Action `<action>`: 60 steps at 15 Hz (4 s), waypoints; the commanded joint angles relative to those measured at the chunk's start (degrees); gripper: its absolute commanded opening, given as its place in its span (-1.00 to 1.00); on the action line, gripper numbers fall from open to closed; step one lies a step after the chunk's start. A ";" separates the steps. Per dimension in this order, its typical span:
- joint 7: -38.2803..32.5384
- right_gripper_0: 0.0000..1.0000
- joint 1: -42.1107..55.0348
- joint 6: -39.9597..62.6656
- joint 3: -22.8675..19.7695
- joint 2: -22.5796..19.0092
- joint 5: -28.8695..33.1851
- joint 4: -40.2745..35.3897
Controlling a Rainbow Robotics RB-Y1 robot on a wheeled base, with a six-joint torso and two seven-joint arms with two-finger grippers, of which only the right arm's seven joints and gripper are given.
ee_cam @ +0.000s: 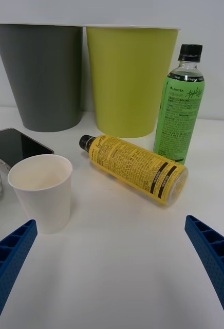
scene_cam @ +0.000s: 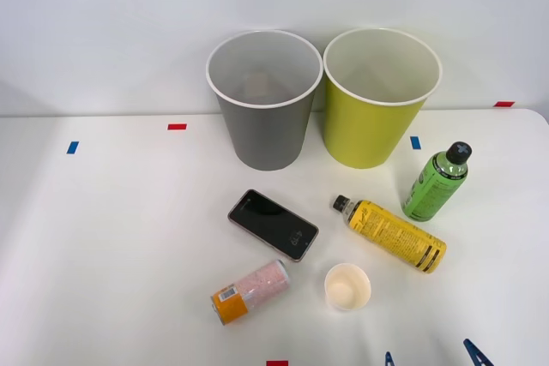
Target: Put cans in the gray bin, plastic bottles in the light green bin
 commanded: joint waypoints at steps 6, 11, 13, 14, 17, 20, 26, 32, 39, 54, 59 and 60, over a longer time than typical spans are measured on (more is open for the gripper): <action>0.00 1.00 0.00 0.00 0.00 0.00 0.00 0.00; 0.00 1.00 0.00 0.00 0.00 0.00 0.00 0.00; 0.00 1.00 0.00 0.00 0.00 0.00 0.00 0.00; 0.00 1.00 0.00 0.00 0.00 0.00 0.00 0.00; 0.00 1.00 0.00 0.00 0.00 0.00 0.00 0.00; 0.00 1.00 0.00 0.00 0.00 0.00 0.00 0.00; 0.00 1.00 0.00 0.00 0.00 0.00 0.00 0.00; 0.00 1.00 0.00 0.00 0.00 0.00 0.00 0.00; 0.00 1.00 0.00 0.00 0.00 0.00 0.00 0.00; 0.00 1.00 0.00 0.00 0.00 0.00 0.00 0.00; 0.00 1.00 0.00 0.00 0.00 0.00 0.00 0.00; 0.00 1.00 0.00 0.00 0.00 0.00 0.00 0.00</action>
